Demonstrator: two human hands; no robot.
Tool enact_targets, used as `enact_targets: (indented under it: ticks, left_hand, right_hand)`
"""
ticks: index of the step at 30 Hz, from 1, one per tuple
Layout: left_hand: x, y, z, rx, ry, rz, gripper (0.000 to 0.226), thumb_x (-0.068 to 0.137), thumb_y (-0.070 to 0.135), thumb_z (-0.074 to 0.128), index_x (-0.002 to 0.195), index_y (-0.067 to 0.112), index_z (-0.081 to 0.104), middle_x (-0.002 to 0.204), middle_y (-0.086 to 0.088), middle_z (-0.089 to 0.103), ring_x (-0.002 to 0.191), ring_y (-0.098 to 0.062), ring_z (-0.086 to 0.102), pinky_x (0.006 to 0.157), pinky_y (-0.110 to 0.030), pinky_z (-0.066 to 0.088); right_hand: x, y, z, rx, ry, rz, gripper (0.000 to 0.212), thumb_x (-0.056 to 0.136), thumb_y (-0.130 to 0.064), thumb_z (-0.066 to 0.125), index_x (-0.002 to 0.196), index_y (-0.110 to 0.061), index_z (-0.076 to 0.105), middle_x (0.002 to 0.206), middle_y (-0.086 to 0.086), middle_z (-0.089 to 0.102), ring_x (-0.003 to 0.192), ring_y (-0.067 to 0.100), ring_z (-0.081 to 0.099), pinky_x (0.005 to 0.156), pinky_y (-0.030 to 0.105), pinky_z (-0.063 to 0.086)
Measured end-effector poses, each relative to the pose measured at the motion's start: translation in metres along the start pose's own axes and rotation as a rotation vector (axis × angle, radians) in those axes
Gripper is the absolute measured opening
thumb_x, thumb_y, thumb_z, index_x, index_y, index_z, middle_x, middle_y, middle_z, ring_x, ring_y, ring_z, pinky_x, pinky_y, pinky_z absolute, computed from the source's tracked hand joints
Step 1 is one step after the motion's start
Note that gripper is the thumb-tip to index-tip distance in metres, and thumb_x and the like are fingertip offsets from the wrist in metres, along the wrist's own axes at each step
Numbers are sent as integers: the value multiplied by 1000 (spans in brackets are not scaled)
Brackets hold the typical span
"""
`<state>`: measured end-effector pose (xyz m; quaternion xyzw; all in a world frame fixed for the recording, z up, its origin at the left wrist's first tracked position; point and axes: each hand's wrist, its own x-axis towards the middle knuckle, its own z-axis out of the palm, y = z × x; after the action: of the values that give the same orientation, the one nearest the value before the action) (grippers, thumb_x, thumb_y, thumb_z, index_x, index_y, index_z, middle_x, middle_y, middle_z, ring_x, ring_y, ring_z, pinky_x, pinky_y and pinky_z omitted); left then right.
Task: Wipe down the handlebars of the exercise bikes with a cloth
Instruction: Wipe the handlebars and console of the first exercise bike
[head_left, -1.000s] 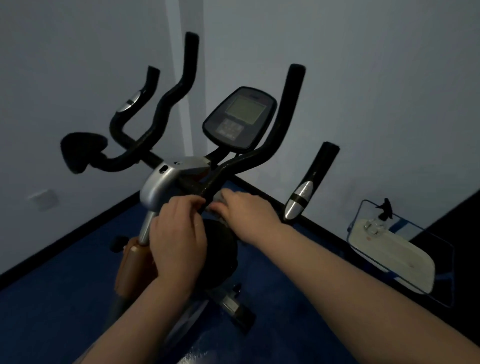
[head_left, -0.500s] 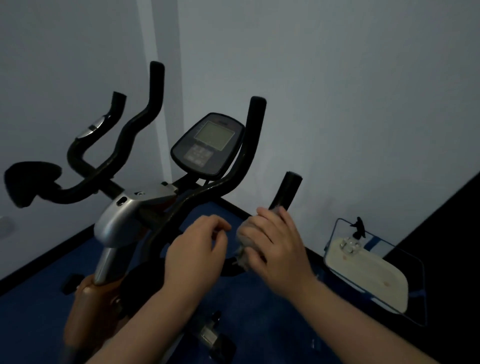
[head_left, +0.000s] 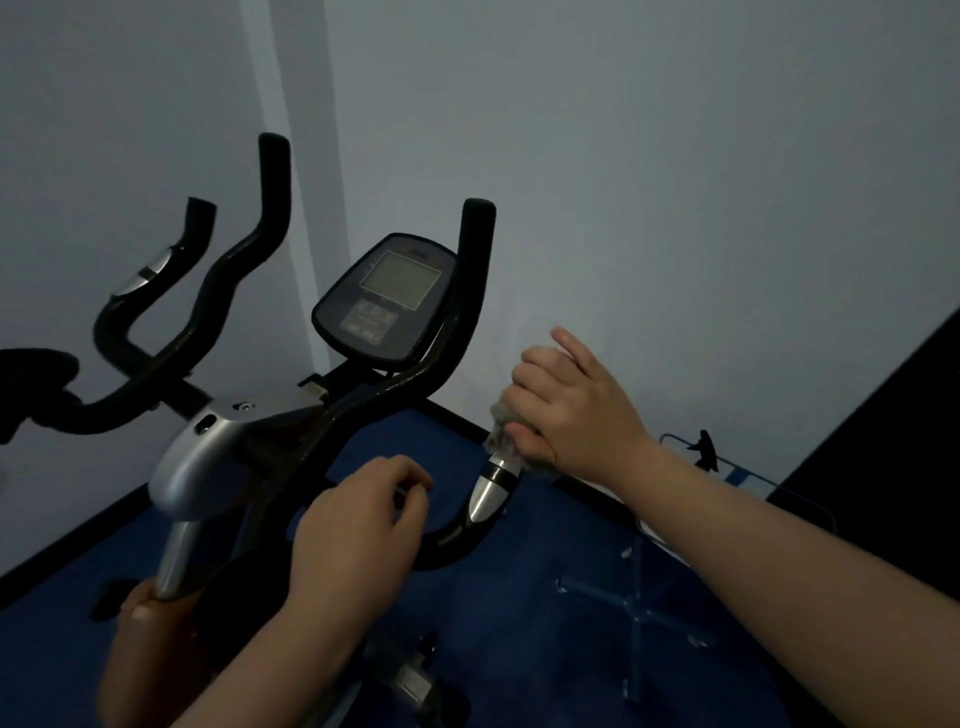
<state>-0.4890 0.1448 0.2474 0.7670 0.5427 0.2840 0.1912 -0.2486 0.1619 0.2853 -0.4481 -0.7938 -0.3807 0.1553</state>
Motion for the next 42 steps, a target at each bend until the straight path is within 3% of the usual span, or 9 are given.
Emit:
enact_targets:
  ticks: [5,10,16,23,25,28,32,37,42]
  left_hand:
    - [0,-1,2,-8,-5,-7,9,87,36,51,85,39,59,80,22,60,65,1,57,57,-20,42]
    - [0,-2,2,27,6,2,9,86,36,50,83,38,59,76,21,59,64,2,55,55,-16,36]
    - [2,1,3,65,27,5,11,86,36,50,82,37,60,74,22,59,62,2,54,54,-16,35]
    - [0,3,2,-51,52,-42,11,87,32,52,89,37,61,82,20,63,68,4,56,58,-19,40]
    - [-1,1,0,-154,96,-54,15,88,27,52,93,38,61,86,18,64,71,2,58,62,-24,44]
    - [-6,0,-3,-350,245,-29,21,89,16,52,96,33,62,88,14,62,78,-2,60,66,-22,47]
    - [-23,-22,-16,-113,409,87,20,90,14,49,101,26,60,96,14,59,81,-3,55,67,-27,47]
    - [-41,-60,-22,6,575,-184,17,90,14,51,103,17,62,101,7,56,94,-19,55,76,-40,46]
    - [-44,-58,-19,-65,610,-250,18,91,20,46,100,17,61,94,10,51,88,-17,55,73,-39,47]
  right_hand:
    - [11,4,6,229,53,286,27,89,-33,54,84,-9,65,85,5,62,80,24,59,57,32,49]
    - [22,-35,10,737,361,1189,35,96,-41,44,112,-13,58,102,2,63,93,15,60,81,39,54]
    - [13,-108,9,920,426,1502,48,98,-37,38,144,-27,28,140,-2,46,122,6,47,89,2,35]
    - [19,-99,4,904,385,1362,57,100,-36,32,150,-33,4,157,-5,18,138,3,27,99,2,26]
    - [0,-137,-2,764,212,1178,54,101,-40,23,150,-37,0,161,-8,2,146,8,8,116,22,14]
    - [-27,-144,-8,483,-41,738,47,99,-37,31,143,-21,39,153,2,32,146,20,15,119,41,-1]
    - [-36,-97,-22,390,-214,246,39,93,-40,45,121,-17,59,125,1,59,132,21,41,116,47,16]
    - [11,-142,-18,317,-489,191,33,94,-44,43,95,-14,56,85,5,62,77,24,60,79,37,41]
    - [54,-143,-1,503,-667,120,31,102,-35,31,117,-11,43,111,12,57,92,33,58,61,34,36]
